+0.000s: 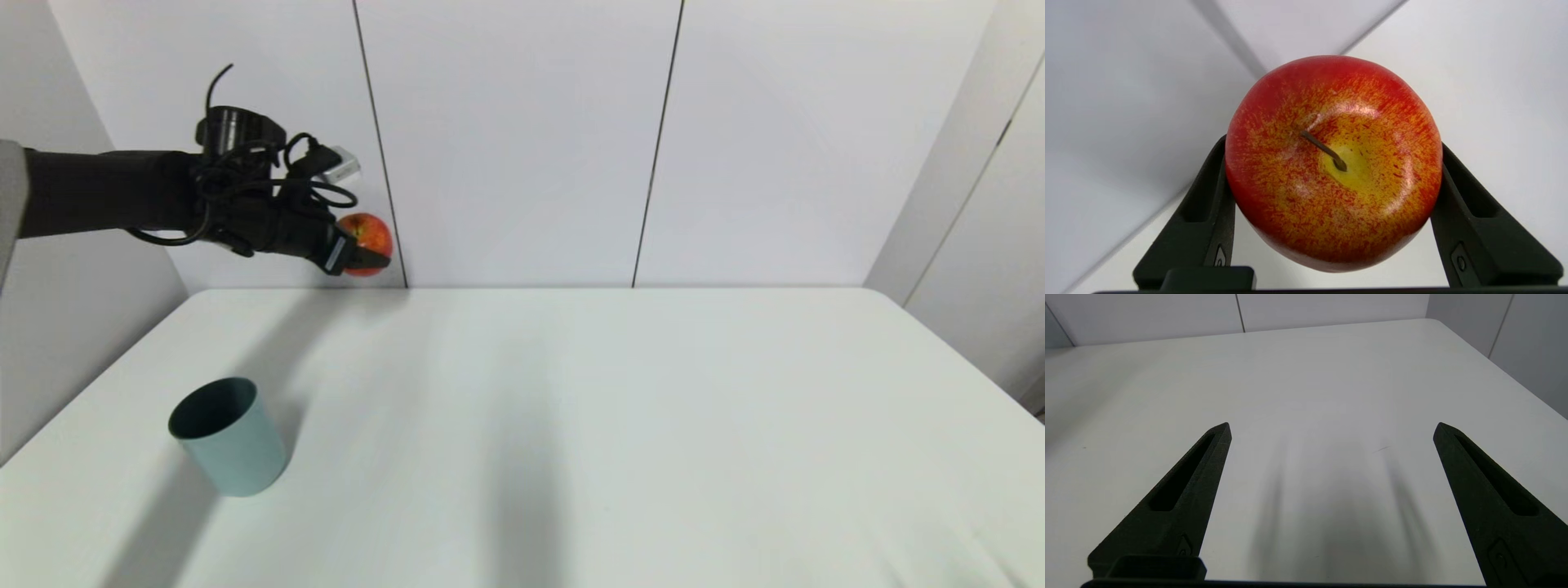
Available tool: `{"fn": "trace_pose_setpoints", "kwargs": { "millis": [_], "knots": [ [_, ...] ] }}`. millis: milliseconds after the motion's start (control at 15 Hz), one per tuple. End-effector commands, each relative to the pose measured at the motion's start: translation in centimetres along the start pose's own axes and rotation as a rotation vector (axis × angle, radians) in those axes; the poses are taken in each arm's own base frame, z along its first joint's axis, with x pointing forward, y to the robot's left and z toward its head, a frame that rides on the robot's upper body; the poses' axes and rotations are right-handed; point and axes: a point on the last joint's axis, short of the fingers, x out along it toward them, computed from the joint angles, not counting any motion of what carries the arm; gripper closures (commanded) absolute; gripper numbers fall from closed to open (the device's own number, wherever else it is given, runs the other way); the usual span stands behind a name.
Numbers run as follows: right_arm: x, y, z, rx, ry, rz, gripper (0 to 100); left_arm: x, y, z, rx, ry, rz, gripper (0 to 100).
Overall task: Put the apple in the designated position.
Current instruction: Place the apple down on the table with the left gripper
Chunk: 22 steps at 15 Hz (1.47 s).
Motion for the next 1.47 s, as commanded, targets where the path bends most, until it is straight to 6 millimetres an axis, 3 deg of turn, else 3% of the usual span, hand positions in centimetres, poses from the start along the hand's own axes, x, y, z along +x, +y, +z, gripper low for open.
{"fn": "trace_pose_setpoints", "kwargs": {
  "millis": [67, 333, 533, 1400, 1467],
  "knots": [
    [0.1, 0.0, -0.3, 0.0, 0.013, -0.003, 0, -5.9, 1.0, -4.2, -0.082, 0.061, 0.016, 100],
    [0.1, 0.0, -0.3, 0.0, 0.012, -0.001, 0, -6.2, 0.5, -9.0, -0.111, 0.182, -0.02, 100],
    [0.1, 0.0, -0.3, 0.0, 0.012, 0.0, 0, -4.8, 0.2, -10.6, -0.125, 0.228, -0.061, 100],
    [0.1, 0.0, -0.3, 0.0, 0.012, -0.001, 0, -3.0, 0.2, -11.6, -0.103, 0.224, -0.127, 100],
    [0.1, 0.0, -0.3, 0.0, 0.012, -0.003, 0, -3.0, 0.2, -11.6, -0.104, 0.225, -0.128, 0]
  ]
}}
